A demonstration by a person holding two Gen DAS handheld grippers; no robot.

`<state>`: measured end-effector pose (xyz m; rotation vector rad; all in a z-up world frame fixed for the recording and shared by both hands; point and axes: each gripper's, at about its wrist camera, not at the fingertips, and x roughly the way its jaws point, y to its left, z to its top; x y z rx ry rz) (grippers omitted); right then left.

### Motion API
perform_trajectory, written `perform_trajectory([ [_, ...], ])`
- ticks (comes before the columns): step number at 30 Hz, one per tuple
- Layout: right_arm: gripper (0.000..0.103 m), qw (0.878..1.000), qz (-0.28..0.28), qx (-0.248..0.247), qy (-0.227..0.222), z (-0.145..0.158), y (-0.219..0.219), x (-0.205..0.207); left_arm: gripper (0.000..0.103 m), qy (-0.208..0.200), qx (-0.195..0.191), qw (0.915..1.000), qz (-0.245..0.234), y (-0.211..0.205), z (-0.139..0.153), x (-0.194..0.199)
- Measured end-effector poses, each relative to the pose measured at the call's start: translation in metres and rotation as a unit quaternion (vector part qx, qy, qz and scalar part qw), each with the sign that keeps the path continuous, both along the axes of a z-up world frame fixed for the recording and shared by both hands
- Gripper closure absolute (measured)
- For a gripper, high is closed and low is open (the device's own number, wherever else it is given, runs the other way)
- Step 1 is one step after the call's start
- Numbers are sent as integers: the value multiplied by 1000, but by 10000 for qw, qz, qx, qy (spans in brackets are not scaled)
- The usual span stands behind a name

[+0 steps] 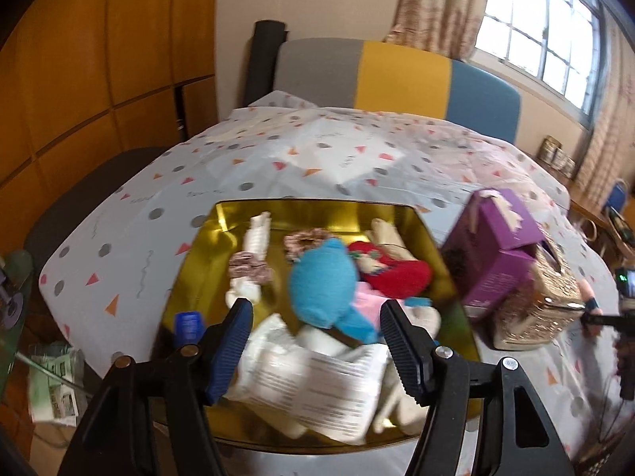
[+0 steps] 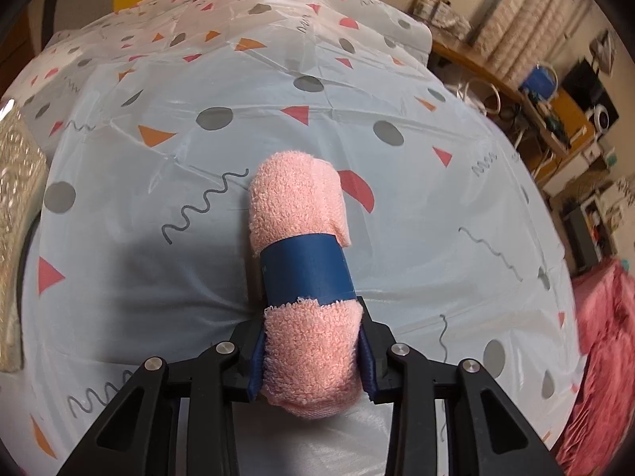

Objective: Organize soft objects
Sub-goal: 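Carry the Tempo pack with the left gripper and drop it into the tray, then carry the pink towel with the right gripper and release it into the tray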

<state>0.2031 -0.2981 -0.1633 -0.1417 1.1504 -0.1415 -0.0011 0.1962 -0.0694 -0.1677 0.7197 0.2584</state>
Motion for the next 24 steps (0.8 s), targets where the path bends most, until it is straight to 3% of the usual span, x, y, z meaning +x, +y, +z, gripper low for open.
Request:
perform_trajectory([
  [7, 67, 9982, -254, 528, 147, 5, 1, 6, 36, -27, 101, 9991, -400, -26, 5, -1],
  [12, 67, 9970, -155, 742, -163, 23, 22, 9, 34, -10, 103, 9984, -558, -35, 4, -2],
  [19, 67, 9921, 331, 915, -793, 76, 64, 16, 34, 12, 62, 9982, -599, -36, 0, -3],
  [24, 67, 9816, 862, 1082, -1317, 124, 106, 16, 34, 9, 42, 9984, -571, -35, -1, -4],
])
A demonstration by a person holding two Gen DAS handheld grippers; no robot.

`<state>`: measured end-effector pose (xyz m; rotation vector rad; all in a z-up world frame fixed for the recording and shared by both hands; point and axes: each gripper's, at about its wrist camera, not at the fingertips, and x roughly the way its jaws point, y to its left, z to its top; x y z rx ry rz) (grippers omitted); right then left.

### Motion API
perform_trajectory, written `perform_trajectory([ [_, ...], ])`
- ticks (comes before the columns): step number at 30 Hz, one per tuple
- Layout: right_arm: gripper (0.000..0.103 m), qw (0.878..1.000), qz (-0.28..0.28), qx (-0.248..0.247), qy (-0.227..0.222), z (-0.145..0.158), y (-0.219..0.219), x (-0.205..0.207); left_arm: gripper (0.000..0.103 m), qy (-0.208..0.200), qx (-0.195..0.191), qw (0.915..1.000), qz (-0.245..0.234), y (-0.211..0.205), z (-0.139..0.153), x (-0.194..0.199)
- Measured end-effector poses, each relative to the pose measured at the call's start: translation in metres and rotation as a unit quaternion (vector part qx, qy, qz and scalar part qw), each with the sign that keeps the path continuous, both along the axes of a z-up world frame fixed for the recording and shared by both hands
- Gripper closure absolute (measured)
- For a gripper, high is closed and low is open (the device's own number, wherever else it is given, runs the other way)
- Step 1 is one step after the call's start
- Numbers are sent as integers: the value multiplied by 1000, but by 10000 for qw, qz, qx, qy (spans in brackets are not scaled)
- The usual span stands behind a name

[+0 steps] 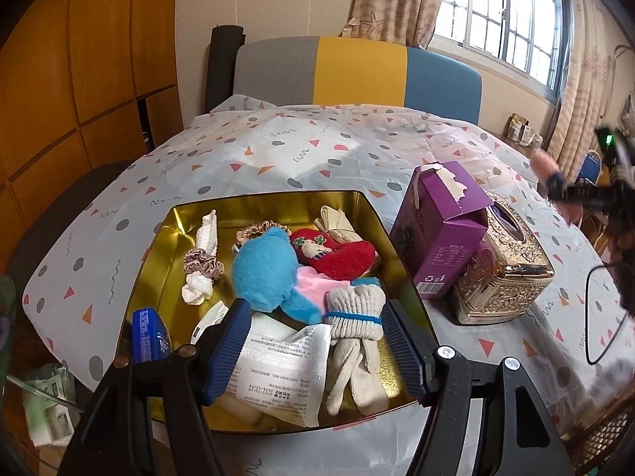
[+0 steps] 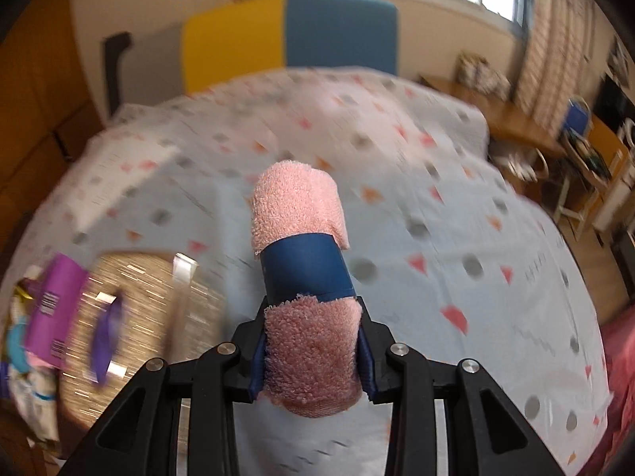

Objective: Organize soft objects
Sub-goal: 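Carry the pink towel with the right gripper and release it into the tray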

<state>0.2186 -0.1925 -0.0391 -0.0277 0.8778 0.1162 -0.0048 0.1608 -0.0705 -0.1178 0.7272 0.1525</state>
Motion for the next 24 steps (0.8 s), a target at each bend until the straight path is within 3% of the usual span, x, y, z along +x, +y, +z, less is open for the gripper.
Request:
perform_trajectory([
  [7, 67, 9926, 996, 140, -675, 57, 76, -21, 34, -18, -32, 9999, 129, 9, -2, -4],
  [12, 67, 9752, 2002, 209, -914, 78, 148, -54, 34, -78, -58, 9995, 303, 20, 0, -9],
  [17, 67, 9569, 2820, 340, -605, 63, 210, -85, 34, -94, -73, 9989, 446, 31, 0, -15],
  [24, 67, 9433, 3306, 308, 45, 9, 272, -109, 33, -99, -145, 9977, 660, 45, -2, -21],
])
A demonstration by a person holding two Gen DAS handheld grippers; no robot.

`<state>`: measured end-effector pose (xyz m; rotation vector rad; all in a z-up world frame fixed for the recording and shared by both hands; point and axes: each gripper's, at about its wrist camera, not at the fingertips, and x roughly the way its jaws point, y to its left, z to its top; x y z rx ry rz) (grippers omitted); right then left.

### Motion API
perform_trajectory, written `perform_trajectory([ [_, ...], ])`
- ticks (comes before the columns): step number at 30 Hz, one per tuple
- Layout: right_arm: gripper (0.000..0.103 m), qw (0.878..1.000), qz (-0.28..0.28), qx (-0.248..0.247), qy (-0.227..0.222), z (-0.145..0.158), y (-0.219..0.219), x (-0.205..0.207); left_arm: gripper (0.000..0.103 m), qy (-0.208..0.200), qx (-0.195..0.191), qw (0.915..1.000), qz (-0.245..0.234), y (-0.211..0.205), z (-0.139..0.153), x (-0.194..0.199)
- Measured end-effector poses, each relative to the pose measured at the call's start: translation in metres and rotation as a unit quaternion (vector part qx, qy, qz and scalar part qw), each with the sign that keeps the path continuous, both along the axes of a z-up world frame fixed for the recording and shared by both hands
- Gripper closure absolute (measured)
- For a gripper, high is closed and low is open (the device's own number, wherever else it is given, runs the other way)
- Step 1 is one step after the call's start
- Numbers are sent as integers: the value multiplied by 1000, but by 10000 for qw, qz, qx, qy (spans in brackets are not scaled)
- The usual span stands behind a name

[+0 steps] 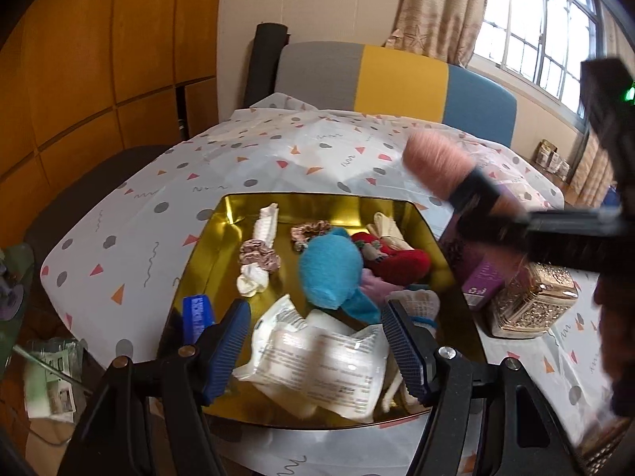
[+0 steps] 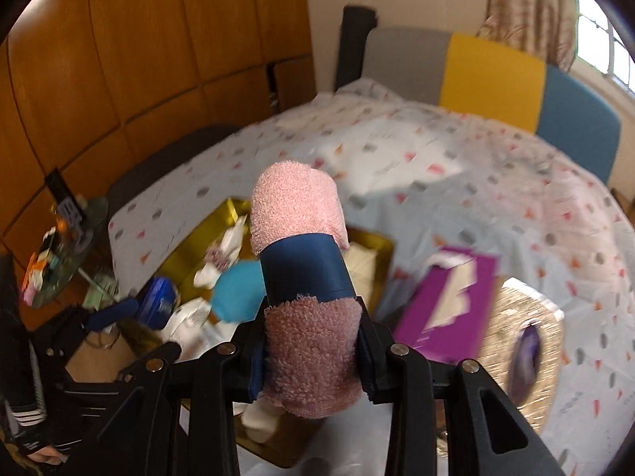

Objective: Organize soft objects
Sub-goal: 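Carry the pink towel with the right gripper and release it into the tray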

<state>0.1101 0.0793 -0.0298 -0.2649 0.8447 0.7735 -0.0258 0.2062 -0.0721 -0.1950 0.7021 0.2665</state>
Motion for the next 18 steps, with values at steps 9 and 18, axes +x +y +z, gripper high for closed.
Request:
perform_trajectory([
  [9, 67, 9983, -71, -384, 442, -54, 28, 9, 33, 69, -111, 9997, 219, 18, -9, -1],
  [18, 67, 9944, -393, -724, 655, -80, 52, 39, 32, 143, -221, 9990, 359, 27, -18, -1],
])
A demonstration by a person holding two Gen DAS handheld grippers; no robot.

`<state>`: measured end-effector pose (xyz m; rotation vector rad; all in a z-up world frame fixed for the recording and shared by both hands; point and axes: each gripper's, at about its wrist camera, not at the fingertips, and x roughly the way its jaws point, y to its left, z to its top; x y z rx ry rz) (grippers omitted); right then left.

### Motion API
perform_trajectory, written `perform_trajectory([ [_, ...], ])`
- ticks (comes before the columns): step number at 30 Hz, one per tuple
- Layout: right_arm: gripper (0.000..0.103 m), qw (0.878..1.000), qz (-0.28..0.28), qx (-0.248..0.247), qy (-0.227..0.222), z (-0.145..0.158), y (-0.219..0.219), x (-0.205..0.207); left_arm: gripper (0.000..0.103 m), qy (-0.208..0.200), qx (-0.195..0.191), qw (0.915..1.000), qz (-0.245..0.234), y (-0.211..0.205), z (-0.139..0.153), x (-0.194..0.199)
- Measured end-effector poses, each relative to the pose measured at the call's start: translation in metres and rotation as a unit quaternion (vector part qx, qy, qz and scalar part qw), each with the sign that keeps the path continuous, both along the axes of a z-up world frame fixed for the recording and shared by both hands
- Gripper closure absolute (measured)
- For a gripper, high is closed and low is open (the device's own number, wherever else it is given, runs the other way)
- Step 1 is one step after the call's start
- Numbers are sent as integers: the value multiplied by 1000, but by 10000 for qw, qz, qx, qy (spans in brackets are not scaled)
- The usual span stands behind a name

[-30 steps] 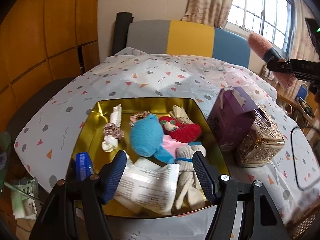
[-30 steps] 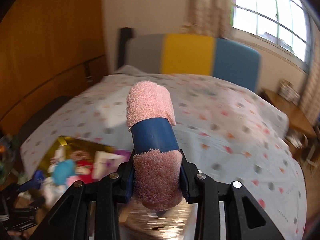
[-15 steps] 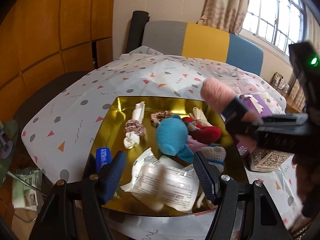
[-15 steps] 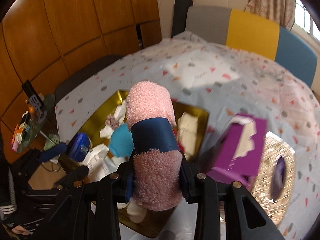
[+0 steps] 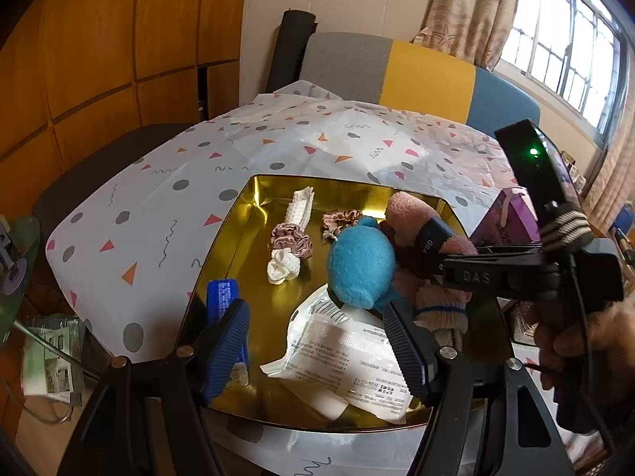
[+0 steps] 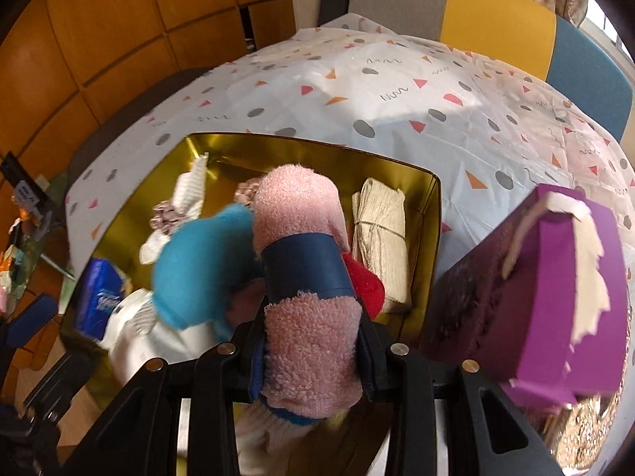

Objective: Organize soft objects
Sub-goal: 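Carry the pink towel with the right gripper and release it into the tray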

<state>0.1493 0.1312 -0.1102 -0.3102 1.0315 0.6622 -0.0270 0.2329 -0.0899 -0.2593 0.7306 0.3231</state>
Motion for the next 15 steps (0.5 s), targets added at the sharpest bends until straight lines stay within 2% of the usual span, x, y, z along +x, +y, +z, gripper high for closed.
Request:
perform_trajectory([
  [4, 65, 9999, 105, 0, 81, -6, 10, 6, 32, 61, -62, 9999, 81, 6, -4, 0],
  [8, 57, 9987, 140, 434, 242, 0, 2, 6, 32, 63, -90, 9998, 149, 10, -4, 0],
  [10, 46, 9986, 134, 507, 108, 8, -6, 1, 32, 58, -85, 9998, 144, 10, -4, 1],
  [15, 46, 9974, 258, 662, -133, 25, -17, -17, 32, 69, -77, 9999, 117, 8, -4, 4],
])
